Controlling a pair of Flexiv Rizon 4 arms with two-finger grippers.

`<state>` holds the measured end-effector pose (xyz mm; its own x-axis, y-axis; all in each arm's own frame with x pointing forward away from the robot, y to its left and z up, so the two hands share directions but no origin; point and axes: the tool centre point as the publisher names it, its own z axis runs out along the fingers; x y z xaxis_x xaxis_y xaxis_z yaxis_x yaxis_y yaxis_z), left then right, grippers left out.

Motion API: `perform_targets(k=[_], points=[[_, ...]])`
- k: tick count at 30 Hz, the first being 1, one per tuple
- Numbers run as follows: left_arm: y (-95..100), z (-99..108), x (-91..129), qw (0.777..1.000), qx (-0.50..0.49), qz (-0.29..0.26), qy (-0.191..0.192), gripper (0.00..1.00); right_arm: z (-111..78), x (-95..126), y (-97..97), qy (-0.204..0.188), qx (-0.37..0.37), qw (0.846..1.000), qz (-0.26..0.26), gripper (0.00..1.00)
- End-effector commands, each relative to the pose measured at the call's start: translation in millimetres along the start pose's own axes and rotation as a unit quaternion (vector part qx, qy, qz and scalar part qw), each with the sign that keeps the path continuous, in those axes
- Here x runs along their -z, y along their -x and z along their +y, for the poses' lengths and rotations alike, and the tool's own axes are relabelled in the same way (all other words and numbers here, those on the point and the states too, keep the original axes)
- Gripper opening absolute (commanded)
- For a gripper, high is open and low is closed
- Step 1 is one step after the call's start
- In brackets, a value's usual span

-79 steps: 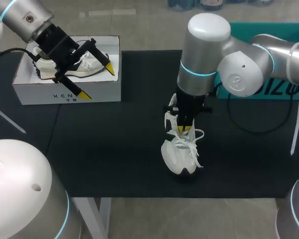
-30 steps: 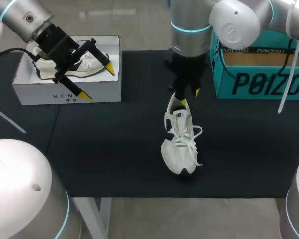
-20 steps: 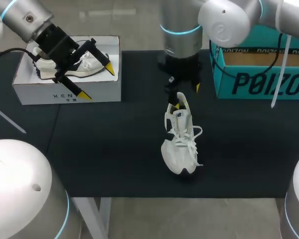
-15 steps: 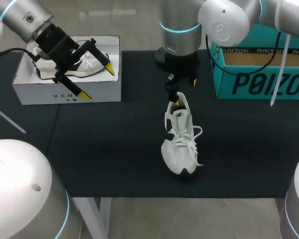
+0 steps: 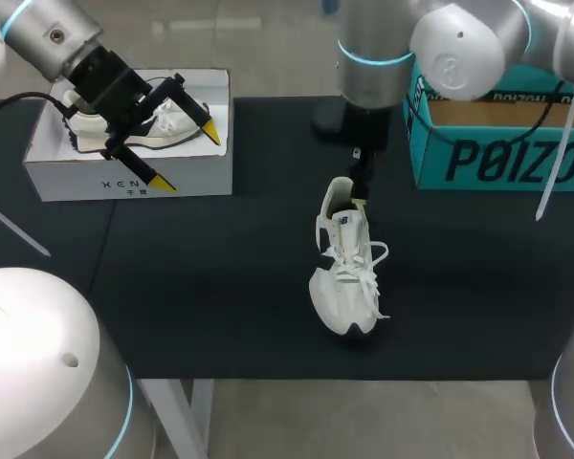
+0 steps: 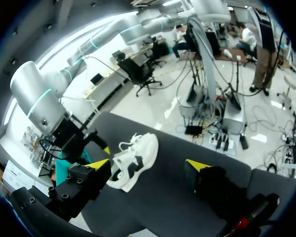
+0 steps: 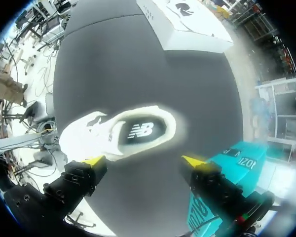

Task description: Take the shoe out of the shoebox, open the shoe tongue, remove and reinsert the insole, then place the shoe into the shoebox

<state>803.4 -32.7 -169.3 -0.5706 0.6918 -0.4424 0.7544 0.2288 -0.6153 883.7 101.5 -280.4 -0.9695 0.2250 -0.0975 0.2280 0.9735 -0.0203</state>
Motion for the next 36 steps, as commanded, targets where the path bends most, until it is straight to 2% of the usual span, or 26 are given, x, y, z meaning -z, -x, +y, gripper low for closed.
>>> perform_targets(k=[1,6,7,9,10,13,19,27,36], points=[[-0.6,-0.3,0.2,1.0,0.0,0.0,0.001,1.0,7.2,3.5,-4.3,-0.017,-0.002,1.0,-0.006,1.0],[-0.6,-0.3,0.2,1.0,0.0,0.0,0.001,1.0,7.2,3.5,-4.3,-0.017,-0.002,1.0,-0.006,1.0],[-0.6,-0.3,0.2,1.0,0.0,0.0,0.001,1.0,9.2,-0.4,-1.5,0.016,0.013,1.0,0.004,1.0],[-0.6,-0.3,0.2,1.0,0.0,0.0,0.001,1.0,11.9,-7.3,4.0,0.039,0.036,0.998,0.041,1.0],[-0.6,-0.3,0.2,1.0,0.0,0.0,0.001,1.0,12.0,-7.3,5.1,0.074,0.05,0.995,0.053,1.0],[-0.6,-0.3,0.2,1.0,0.0,0.0,0.001,1.0,14.7,-9.9,8.7,0.115,0.095,0.985,0.084,1.0],[-0.6,-0.3,0.2,1.0,0.0,0.0,0.001,1.0,15.2,-13.0,17.2,0.108,0.119,0.983,0.091,1.0],[-0.6,-0.3,0.2,1.0,0.0,0.0,0.001,1.0,18.9,-33.0,29.3,0.12,0.088,0.983,0.11,1.0],[-0.6,-0.3,0.2,1.0,0.0,0.0,0.001,1.0,37.1,-33.7,29.2,0.118,0.077,0.987,0.074,1.0]])
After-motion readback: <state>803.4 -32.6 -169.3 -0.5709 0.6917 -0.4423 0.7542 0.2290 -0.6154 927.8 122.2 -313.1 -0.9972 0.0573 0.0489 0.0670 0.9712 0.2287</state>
